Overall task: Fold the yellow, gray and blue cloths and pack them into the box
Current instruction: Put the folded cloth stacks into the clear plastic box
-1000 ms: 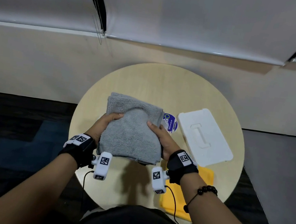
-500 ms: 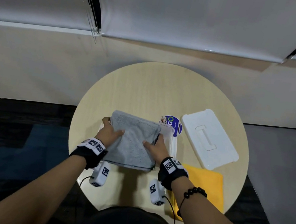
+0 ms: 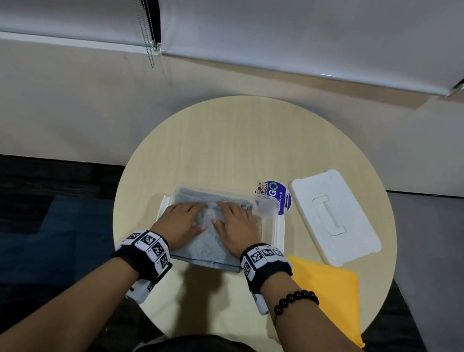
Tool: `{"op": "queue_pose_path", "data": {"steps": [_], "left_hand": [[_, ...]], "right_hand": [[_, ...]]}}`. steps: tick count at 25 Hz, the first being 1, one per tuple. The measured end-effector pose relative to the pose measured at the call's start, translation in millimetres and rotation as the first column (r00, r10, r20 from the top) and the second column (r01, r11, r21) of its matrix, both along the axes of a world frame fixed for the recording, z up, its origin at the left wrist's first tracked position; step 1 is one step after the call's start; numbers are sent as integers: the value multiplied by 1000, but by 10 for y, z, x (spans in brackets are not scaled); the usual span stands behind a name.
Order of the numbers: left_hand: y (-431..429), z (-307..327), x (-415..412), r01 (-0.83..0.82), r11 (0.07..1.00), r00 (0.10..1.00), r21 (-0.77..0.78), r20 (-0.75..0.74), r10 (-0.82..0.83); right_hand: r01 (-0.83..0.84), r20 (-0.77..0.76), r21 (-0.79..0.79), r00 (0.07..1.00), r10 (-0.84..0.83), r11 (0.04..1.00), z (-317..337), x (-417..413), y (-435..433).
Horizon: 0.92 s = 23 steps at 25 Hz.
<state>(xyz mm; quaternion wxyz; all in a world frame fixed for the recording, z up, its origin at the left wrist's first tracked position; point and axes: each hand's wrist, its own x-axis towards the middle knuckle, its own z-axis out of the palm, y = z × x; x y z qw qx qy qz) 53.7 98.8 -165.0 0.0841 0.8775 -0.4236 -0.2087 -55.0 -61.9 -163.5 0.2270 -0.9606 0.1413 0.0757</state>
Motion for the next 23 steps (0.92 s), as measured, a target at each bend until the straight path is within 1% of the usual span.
{"op": "queue_pose_path", "data": {"steps": [1,3,5,7,9,11,12,14,16,17,18,19,21,23], "left_hand": [[10,-31,13,12,999,1000,35,-24,-11],[-21,-68,41,51,993,999,110,-16,-50],[-84,-53,48,55,987,998,149,1,-56],[-119,7,51,60,988,998,144,-21,-57],[-65,98,52,75,992,992,103,-105,-65],[37,178,71,156,982,976,108,-170,-136],[82,194,71,203,969,970,140,-165,-179],[117,148,61,225,950,971,216,-129,-201],[66,70,71,206,945,978,253,-82,-191],[37,30,59,199,941,980,273,-54,-191],[12,-7,40,187,938,982,292,-22,-189],[-8,-48,11,168,938,984,302,9,-179],[-59,-108,-74,113,942,988,315,66,-141],[-106,-133,-172,68,944,987,323,116,-111]], "right_hand": [[-8,-55,3,998,8,1000,-48,14,11],[-23,-140,11,990,24,1000,-87,70,-3],[-32,-181,15,983,35,999,-67,144,-39],[-31,-199,-9,980,28,999,-37,189,-65],[-4,-200,-23,980,0,1000,-9,212,-62],[21,-191,-43,981,-29,999,65,237,-28],[24,-175,-68,984,-36,997,99,238,-3],[2,-120,-92,993,-13,996,146,164,78],[-62,-55,-52,997,59,997,144,7,148],[-99,-54,-17,994,98,995,130,-78,160],[-129,-89,11,988,130,992,103,-138,147],[-147,-155,22,977,149,989,70,-174,116],[-150,-293,-1,945,143,989,18,-183,43],[-138,-346,-45,931,115,989,-47,-150,25]]}}
